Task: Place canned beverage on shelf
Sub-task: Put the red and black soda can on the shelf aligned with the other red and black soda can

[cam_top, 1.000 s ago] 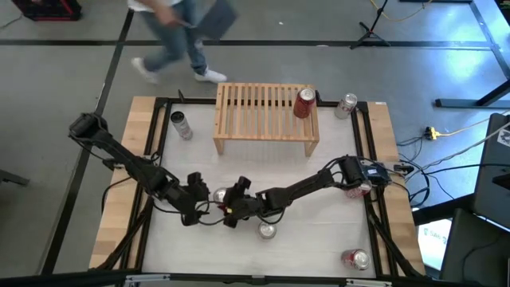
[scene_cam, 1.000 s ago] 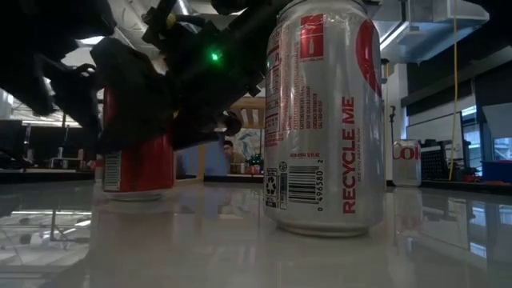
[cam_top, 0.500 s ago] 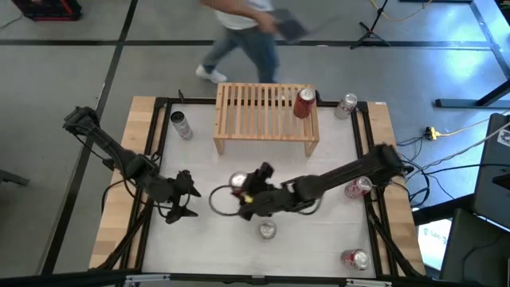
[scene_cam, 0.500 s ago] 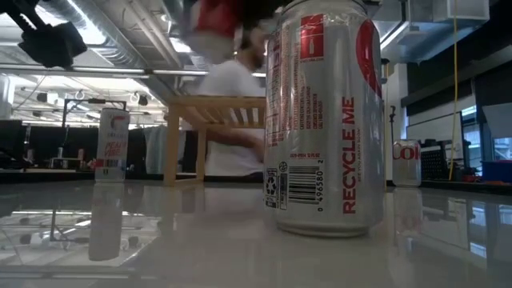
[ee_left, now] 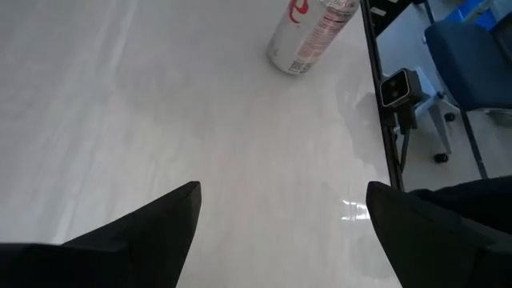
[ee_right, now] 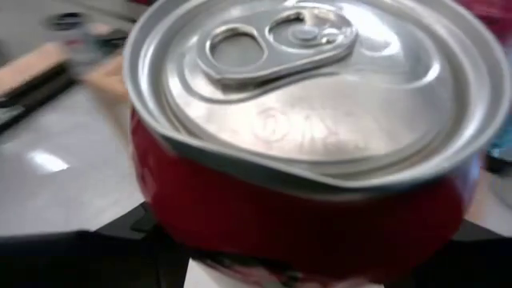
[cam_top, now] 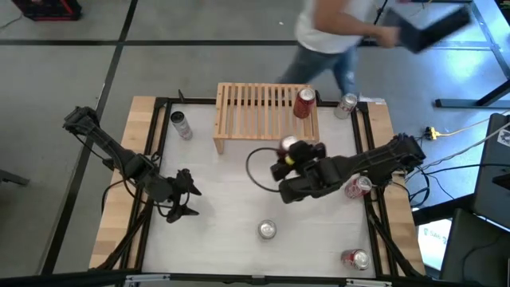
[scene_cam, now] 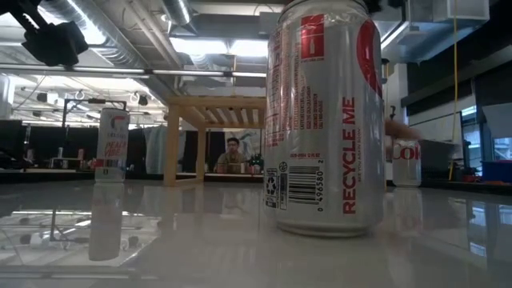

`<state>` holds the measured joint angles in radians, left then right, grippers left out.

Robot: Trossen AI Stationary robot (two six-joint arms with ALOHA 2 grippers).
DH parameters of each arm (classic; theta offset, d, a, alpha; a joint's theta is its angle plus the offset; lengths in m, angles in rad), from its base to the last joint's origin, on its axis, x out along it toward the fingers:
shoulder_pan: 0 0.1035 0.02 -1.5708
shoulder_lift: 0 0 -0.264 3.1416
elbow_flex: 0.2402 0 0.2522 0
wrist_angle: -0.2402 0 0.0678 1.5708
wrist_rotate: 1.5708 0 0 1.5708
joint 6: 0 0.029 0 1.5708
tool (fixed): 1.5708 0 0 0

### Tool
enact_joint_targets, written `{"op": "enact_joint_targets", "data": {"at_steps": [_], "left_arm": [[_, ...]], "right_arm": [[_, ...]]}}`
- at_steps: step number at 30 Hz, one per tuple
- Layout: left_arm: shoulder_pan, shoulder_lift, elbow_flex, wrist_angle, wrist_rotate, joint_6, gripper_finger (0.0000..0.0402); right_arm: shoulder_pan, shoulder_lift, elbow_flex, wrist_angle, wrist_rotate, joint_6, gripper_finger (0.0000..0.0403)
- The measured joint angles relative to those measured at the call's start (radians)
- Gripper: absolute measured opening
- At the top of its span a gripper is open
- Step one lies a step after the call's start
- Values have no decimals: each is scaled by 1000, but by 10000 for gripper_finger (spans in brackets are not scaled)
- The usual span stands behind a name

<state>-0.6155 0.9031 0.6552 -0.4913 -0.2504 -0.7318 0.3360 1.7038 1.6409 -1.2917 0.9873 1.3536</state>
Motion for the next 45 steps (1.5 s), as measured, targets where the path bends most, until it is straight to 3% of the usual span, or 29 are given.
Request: {"op": "enact_joint_targets", "data": {"at_steps": [6, 17, 24, 30, 32, 37, 41, 45], "left_arm": [[0, 0, 0, 17, 0, -2, 348], [0, 0, 0, 21, -13, -2, 348], [0, 0, 0, 22, -13, -2, 348], [0, 1, 0, 22, -14, -2, 348], [0, 1, 0, 24, -14, -2, 348], [0, 1, 0, 23, -14, -1, 348], [0, 1, 0, 22, -15, 0, 348], [0, 1, 0, 22, -21, 1, 348]], "right_arm": [[-49, 8, 0, -213, -2, 237, 274], [-197, 1, 0, -259, 63, 179, 274], [-212, -5, -1, -279, 101, 161, 274], [-210, -139, -124, -269, 76, 154, 274], [-195, -217, -203, -232, 64, 174, 274], [-184, -375, -407, 52, 41, 111, 274], [-197, -393, -505, 295, 41, -18, 274], [-236, -361, -517, 387, 29, -92, 274]]}}
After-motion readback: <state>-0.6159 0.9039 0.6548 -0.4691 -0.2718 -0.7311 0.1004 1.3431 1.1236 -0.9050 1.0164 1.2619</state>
